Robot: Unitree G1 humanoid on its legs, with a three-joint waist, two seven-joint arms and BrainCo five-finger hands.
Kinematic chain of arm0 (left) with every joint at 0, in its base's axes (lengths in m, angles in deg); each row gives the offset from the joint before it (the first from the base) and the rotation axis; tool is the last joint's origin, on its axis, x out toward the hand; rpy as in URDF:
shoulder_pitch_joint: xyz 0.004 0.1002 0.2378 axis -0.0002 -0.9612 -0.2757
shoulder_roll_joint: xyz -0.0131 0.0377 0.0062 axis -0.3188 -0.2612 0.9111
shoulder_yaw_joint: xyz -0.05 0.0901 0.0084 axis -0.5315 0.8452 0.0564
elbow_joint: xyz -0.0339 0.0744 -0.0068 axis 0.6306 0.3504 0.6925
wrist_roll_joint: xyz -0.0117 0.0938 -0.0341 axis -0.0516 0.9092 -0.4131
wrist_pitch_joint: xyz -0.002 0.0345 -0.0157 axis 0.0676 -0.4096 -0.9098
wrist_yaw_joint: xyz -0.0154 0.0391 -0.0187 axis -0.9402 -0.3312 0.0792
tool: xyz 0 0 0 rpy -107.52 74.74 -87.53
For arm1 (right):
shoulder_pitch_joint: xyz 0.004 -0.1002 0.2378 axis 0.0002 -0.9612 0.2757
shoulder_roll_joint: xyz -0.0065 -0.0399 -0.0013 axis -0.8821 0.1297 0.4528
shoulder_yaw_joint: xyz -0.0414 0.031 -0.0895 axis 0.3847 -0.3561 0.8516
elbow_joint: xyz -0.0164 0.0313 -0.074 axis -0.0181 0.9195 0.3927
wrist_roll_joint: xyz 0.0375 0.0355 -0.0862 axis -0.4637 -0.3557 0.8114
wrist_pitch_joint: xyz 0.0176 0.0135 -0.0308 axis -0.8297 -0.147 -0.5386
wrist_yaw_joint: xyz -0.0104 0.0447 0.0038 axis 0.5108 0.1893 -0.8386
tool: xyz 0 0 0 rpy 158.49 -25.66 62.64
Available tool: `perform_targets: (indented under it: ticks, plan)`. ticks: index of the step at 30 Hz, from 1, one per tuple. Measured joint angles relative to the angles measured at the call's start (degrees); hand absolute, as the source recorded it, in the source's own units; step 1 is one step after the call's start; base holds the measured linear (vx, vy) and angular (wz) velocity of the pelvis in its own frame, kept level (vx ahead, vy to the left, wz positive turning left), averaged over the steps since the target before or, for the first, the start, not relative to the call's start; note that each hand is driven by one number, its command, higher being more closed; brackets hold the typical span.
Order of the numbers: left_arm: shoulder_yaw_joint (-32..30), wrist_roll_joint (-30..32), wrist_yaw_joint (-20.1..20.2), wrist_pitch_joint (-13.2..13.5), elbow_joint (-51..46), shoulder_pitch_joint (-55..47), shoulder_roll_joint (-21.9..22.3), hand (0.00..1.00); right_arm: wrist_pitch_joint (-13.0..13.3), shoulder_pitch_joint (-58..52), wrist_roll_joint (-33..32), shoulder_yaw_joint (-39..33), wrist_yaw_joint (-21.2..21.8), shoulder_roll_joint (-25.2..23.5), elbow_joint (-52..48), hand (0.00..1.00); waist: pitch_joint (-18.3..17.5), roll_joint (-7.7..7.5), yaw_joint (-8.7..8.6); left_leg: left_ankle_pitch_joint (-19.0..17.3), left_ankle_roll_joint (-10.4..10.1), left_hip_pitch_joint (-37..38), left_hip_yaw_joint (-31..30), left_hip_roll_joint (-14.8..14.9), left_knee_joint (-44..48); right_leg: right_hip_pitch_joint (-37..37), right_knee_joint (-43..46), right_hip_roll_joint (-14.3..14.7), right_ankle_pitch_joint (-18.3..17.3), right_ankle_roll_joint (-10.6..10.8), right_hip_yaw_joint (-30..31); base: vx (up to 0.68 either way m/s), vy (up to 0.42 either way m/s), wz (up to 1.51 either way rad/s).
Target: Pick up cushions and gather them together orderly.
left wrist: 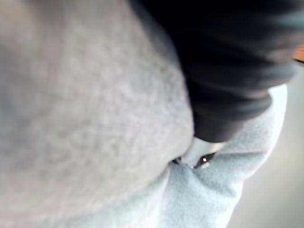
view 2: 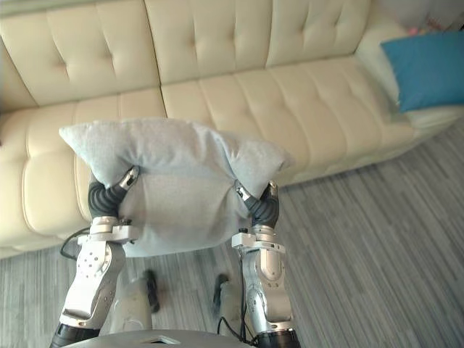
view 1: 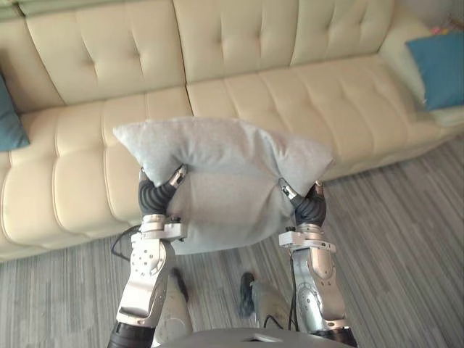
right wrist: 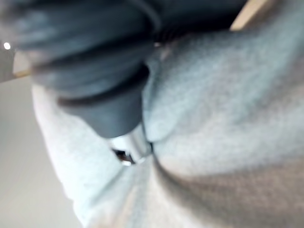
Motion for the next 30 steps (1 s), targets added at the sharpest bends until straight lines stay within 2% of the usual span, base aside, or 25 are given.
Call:
perform_targets:
  ticks: [3,7,11,18,21,23,25,26,30]
  plan:
    - [-0.1,-0.1,1.2,0.4,1.1,-2.3,0.3,1.00,-0.6,-1.1,0.7,-0.2,0.5,0.0,0.4,1.00,-3.0,-0.04,-0.03,1.2,-0.7,3.9,-0.3,-1.0,-3.6,5.0,-6.2,0.4,2.2,0.3,-0.2,0.15,0.005,0.00]
    - [-0.3,-0.1,2.4,0.4,5.4,-3.2,0.3,1.00,-1.1,-1.1,2.4,-0.9,1.2,0.0,5.2,1.00,-4.4,-0.29,-0.49,1.6,-0.7,8.4,-2.0,-2.7,-7.9,11.4,-13.8,0.5,5.4,0.7,-0.1,0.15,0.030,-0.04]
    - [-0.5,0.0,2.6,-0.4,7.7,-4.0,0.1,1.00,-2.3,-1.2,2.5,-0.9,1.6,-0.1,8.9,1.00,-5.3,-0.66,-0.83,3.3,-0.3,11.1,-1.9,-4.3,-12.2,14.3,-18.9,0.0,8.3,0.5,0.1,0.07,0.037,0.00]
    - [-0.4,0.0,3.5,-0.4,8.0,-5.5,0.1,1.00,-2.5,-1.9,4.7,-1.3,1.7,0.0,9.2,1.00,-6.2,-0.90,-1.15,5.4,-0.3,13.0,-3.1,-5.7,-16.3,15.6,-19.9,-0.7,8.5,0.4,-0.4,-0.02,-0.003,0.09]
    - [0.4,0.0,3.6,-0.4,8.3,-5.6,0.1,1.00,-2.5,-2.6,4.7,-1.8,1.6,0.0,8.9,1.00,-6.0,-0.74,-1.43,5.1,0.0,8.8,-4.8,-5.0,-10.3,15.5,-19.8,-0.6,8.4,0.4,-2.2,-0.10,0.002,0.28]
    - [0.5,-0.1,3.7,-0.4,8.2,-5.8,0.1,1.00,-2.7,-3.5,4.7,-1.8,1.6,0.0,7.2,1.00,-5.2,0.32,-0.92,3.3,0.1,6.4,-4.8,-3.3,-5.4,16.0,-19.1,0.1,7.9,0.6,-3.5,-0.14,0.035,0.21]
    - [0.5,-0.1,3.8,-0.4,7.9,-5.8,0.1,1.00,-2.8,-5.0,4.8,-1.8,1.5,-0.1,3.9,1.00,-5.1,0.55,-0.85,2.5,0.4,6.3,-3.4,-2.8,-6.5,15.3,-17.8,-0.1,6.9,0.4,-4.3,-0.15,0.045,0.21]
    - [0.4,-0.1,3.8,-0.4,7.5,-6.0,0.1,1.00,-3.0,-5.1,4.8,-1.7,1.5,0.0,2.5,1.00,-5.2,0.28,-0.29,2.5,0.6,6.3,-2.7,-3.0,-7.3,14.1,-17.1,-0.5,6.6,0.6,-4.1,-0.17,0.045,-0.02]
    - [0.4,-0.1,4.0,-0.3,6.7,-6.9,0.1,1.00,-3.1,-5.0,4.8,-1.7,1.5,-0.1,0.7,1.00,-5.3,0.02,0.28,5.2,0.7,6.6,0.8,-4.1,-12.2,11.2,-18.3,-1.2,7.8,0.4,-1.5,-0.07,0.021,-0.22]
